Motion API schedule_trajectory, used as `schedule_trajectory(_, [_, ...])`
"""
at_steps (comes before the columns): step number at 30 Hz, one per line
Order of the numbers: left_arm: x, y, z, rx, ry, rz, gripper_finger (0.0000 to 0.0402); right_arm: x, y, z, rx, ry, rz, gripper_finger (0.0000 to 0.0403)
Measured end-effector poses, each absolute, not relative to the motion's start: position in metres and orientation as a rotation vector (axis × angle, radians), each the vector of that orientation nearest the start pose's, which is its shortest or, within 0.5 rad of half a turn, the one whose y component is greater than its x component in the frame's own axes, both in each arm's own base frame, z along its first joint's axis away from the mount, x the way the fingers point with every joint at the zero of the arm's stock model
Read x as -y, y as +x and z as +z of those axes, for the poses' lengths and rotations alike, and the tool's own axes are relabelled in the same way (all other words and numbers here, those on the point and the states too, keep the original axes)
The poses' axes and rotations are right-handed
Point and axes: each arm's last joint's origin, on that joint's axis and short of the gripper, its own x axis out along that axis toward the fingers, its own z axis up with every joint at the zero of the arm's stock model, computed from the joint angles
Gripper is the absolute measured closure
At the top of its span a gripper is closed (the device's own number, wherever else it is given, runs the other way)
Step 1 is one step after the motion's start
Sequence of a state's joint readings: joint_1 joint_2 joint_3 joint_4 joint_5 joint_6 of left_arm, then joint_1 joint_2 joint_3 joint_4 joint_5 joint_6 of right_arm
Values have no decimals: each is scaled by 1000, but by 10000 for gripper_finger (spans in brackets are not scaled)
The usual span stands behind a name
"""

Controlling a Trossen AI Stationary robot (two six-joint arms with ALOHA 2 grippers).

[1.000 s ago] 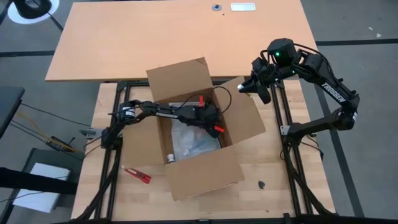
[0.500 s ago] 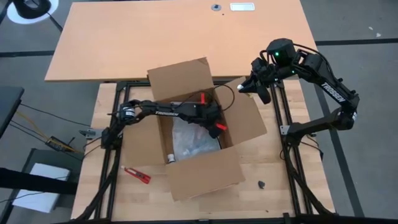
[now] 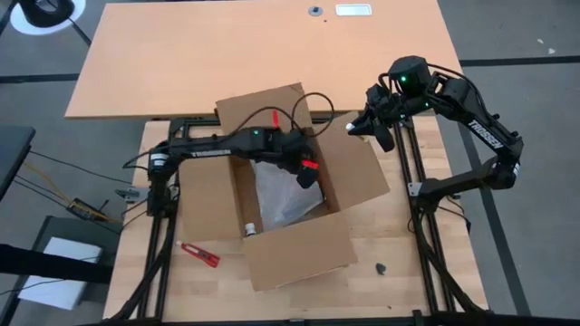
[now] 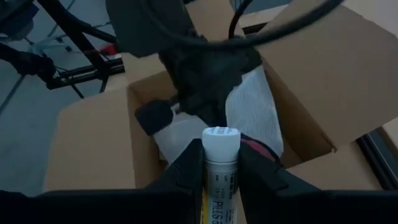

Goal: Unpack boxes
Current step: Put the white pill bottle into the zip bag

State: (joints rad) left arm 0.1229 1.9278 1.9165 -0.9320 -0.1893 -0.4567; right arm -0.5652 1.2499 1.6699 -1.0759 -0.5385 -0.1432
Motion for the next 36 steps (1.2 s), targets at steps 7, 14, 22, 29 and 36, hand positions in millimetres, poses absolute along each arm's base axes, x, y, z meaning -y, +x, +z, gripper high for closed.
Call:
schedule_trajectory(7, [-53, 390, 362, -801, -364, 472, 398, 99, 183, 450, -590, 198, 11, 335])
schedule_trajectory(14, [-53, 388, 366, -788, -355, 465, 398, 103, 194, 418, -683, 220, -1, 335])
schedule_trajectory(22, [-53, 387, 368, -773, -359, 454, 397, 109, 221, 379, -617, 281, -28, 335])
schedule_trajectory(29, [-51, 378, 385, -713, -364, 424, 397, 105, 243, 343, -526, 334, -25, 335])
schedule_trajectory(36, [-49, 365, 401, -671, -366, 407, 397, 96, 256, 314, -441, 307, -86, 335])
